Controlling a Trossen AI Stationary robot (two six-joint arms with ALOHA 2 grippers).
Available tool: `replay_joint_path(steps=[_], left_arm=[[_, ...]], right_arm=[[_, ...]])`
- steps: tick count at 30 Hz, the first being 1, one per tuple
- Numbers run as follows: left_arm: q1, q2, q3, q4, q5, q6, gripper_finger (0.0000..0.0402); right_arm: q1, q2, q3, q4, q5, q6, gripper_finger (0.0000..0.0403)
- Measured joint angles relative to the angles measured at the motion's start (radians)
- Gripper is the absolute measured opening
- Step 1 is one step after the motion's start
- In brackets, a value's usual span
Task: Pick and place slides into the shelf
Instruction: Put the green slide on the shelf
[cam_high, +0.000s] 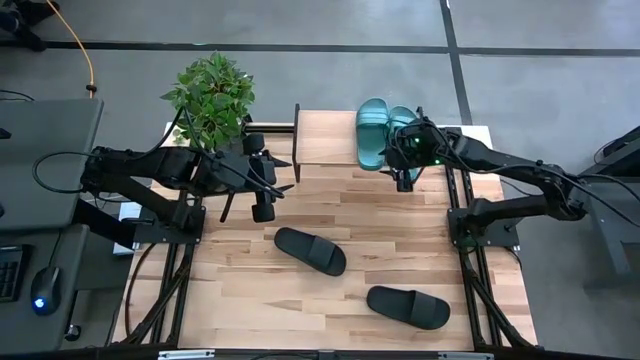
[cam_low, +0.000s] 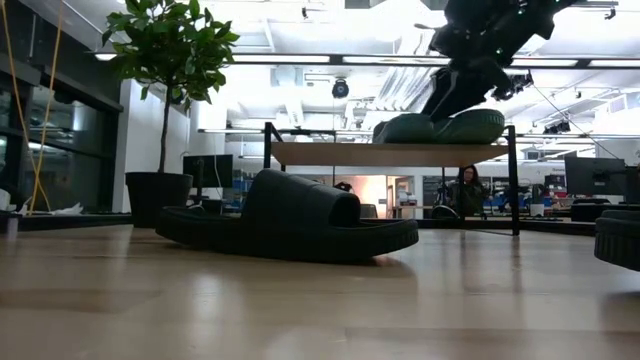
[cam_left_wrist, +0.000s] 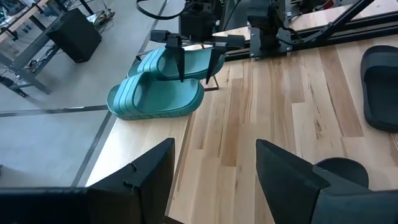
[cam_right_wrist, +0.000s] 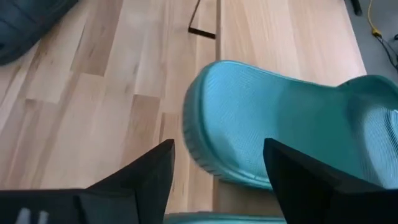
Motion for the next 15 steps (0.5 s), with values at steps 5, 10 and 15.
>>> replay_joint_path(steps=[5,10,15], left_arm=[[0.000,0.000,0.000,-0.001,0.000,0.000,0.0209],[0.000,0.000,0.000,-0.003,0.000,0.000,0.0209],[0.000,0.000,0.000,-0.007,0.000,0.000,0.0209]], right_arm=[[0.034,-0.046,0.000,-0.027,0.053,0.021,0.0239],[0.073,-0.103,0.000,0.029,0.075,0.093,0.0239],[0.106,-0.145,0.000,0.084,0.075,0.152,0.0239]])
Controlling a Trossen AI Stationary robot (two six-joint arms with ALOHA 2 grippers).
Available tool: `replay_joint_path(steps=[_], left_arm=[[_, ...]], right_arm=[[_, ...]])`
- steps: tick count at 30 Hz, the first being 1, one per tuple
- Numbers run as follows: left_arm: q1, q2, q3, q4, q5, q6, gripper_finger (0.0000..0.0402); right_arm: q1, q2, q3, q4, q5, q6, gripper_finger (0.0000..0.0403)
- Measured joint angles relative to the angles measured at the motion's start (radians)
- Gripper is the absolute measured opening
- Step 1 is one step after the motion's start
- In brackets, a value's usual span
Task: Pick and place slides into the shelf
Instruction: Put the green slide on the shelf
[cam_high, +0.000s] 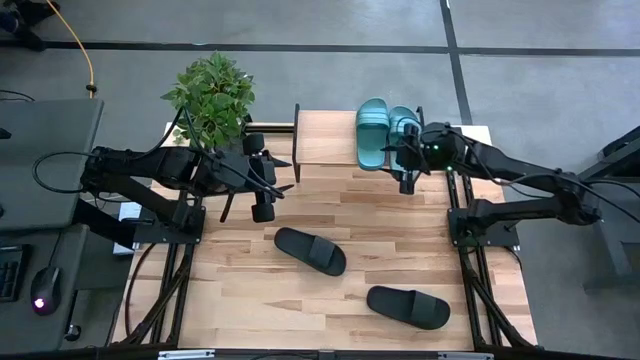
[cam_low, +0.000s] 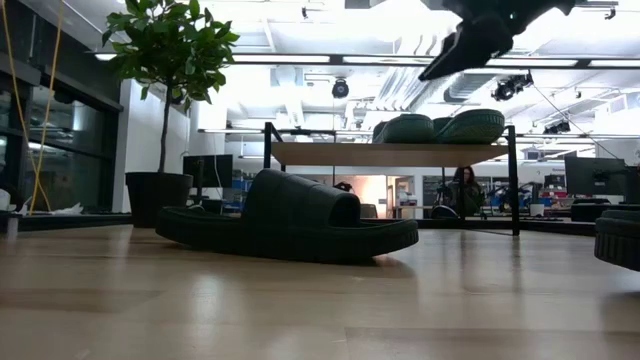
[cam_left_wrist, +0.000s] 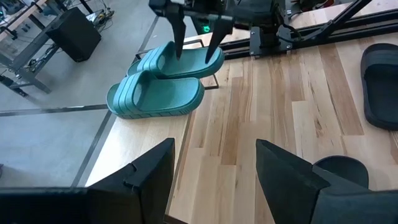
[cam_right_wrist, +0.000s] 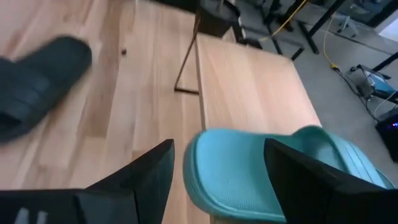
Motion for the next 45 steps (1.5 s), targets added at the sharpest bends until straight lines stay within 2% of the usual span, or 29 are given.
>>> replay_joint_path(steps=[5,11,13,17,23,32,45], left_arm=[[0.000,0.000,0.000,-0.037,0.000,0.000,0.0209],[0.000,0.000,-0.064,-0.013,0.017,0.000,0.0209],[0.000,0.000,-0.095,0.010,0.018,-0.001,0.0209],[0.000,0.000,-0.151,0.023,0.018,-0.031,0.0209],[0.000,0.000,-0.241,0.111,0.018,-0.053,0.0209],[0.000,0.000,-0.346,0.216,0.018,-0.095,0.0209],[0.000,0.000,-0.367,0.240,0.017,-0.113,0.0209]], right_arm=[[0.026,-0.022,0.000,0.036,0.010,0.112,0.0239],[0.058,0.008,0.000,0.018,0.170,0.185,0.0239],[0.069,0.032,0.000,0.030,0.183,0.197,0.0239],[0.088,0.081,0.000,0.098,0.169,0.198,0.0239],[0.099,0.158,0.000,0.173,0.225,0.189,0.0239],[0.099,0.279,0.000,0.296,0.231,0.180,0.0239],[0.127,0.327,0.001,0.339,0.442,0.120,0.0239]])
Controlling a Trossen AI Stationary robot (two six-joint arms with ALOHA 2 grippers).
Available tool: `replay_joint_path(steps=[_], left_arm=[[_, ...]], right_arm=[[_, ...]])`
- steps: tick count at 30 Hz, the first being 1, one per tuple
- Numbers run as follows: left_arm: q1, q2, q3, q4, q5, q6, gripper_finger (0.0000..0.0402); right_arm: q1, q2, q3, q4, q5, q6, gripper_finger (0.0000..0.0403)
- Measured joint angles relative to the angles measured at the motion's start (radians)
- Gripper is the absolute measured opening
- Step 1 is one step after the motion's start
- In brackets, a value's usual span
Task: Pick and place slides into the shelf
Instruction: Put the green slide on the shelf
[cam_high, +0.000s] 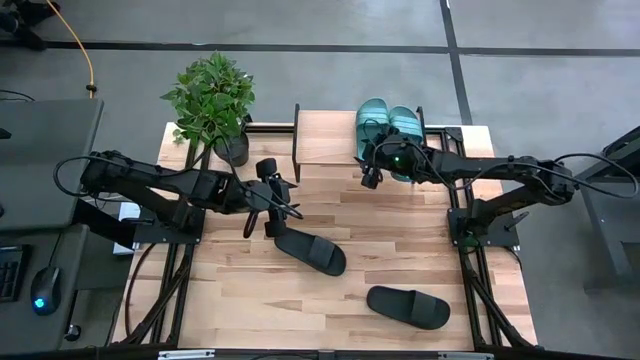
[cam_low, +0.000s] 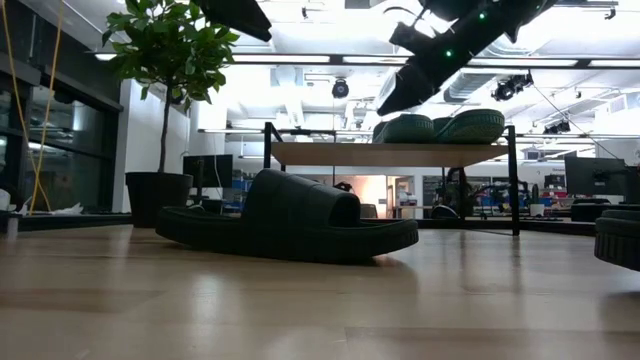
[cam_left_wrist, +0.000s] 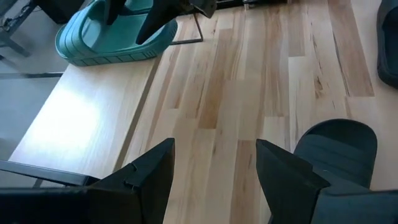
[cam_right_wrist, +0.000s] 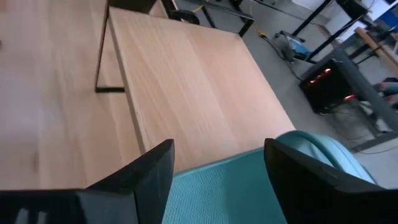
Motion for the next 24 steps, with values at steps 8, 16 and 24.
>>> replay_joint_path(steps=[8,16,24], left_arm=[[0.000,0.000,0.000,0.000,-0.003,0.000,0.0209],[0.000,0.000,0.000,0.000,-0.003,0.000,0.0209],[0.000,0.000,0.000,0.000,-0.003,0.000,0.0209]], right_arm=[[0.056,0.000,0.000,-0.033,0.110,-0.023,0.0239],[0.088,0.000,0.000,-0.088,0.225,-0.027,0.0239],[0.096,-0.003,0.000,-0.178,0.379,0.010,0.0239]])
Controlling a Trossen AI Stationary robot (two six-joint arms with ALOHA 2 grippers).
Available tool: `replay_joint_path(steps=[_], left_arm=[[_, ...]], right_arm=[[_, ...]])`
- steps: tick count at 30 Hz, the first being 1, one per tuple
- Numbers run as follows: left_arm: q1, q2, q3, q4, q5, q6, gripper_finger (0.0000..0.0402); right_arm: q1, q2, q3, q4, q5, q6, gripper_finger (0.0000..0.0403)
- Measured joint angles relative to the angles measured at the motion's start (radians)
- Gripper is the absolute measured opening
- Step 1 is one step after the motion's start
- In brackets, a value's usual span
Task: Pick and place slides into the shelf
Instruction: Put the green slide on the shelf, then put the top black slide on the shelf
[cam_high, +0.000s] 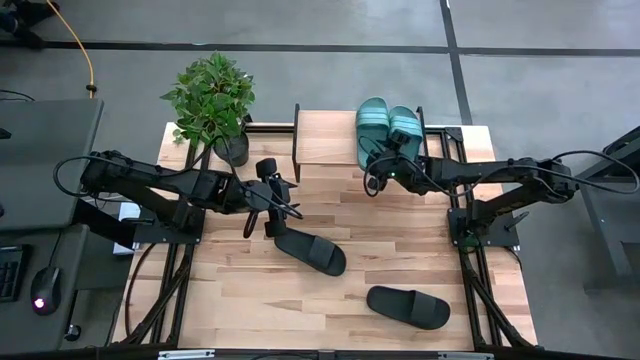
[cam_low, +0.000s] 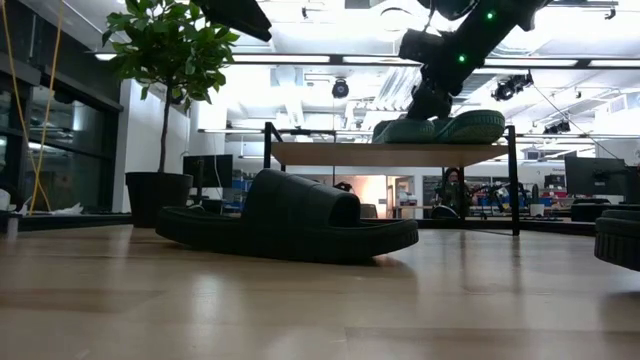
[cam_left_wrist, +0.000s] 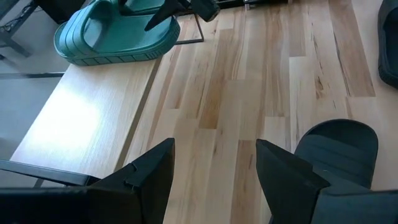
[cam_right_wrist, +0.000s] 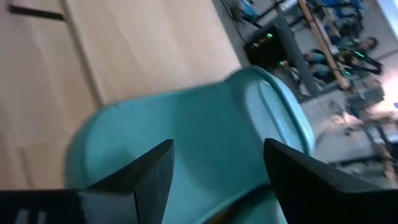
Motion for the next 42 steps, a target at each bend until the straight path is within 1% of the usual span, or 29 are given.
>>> replay_joint_path(steps=[15,20,24,26,30,33,37,42], left_arm=[[0.000,0.000,0.000,0.000,0.000,0.000,0.0209],[0.000,0.000,0.000,0.000,0.000,0.000,0.0209],[0.000,0.000,0.000,0.000,0.000,0.000,0.0209],[0.000,0.000,0.000,-0.001,0.000,0.000,0.0209],[0.000,0.000,0.000,-0.001,-0.010,0.009,0.0209],[0.000,0.000,0.001,-0.004,-0.013,0.025,0.0209],[0.000,0.000,0.001,-0.007,-0.004,0.028,0.0209],[0.000,0.000,-0.017,-0.003,-0.001,0.051,0.0209]], right_arm=[[0.000,0.000,0.000,-0.047,0.192,0.028,0.0239],[0.000,0.000,0.002,-0.056,0.219,0.049,0.0239],[0.006,-0.001,0.036,-0.055,0.238,0.084,0.0239],[0.016,-0.003,0.055,-0.059,0.206,0.103,0.0239],[0.042,-0.015,0.083,-0.055,0.049,0.113,0.0239],[0.060,-0.021,0.093,-0.056,-0.048,0.112,0.0239],[0.081,-0.035,0.093,-0.059,-0.144,0.111,0.0239],[0.108,-0.058,0.093,-0.066,-0.232,0.112,0.0239]])
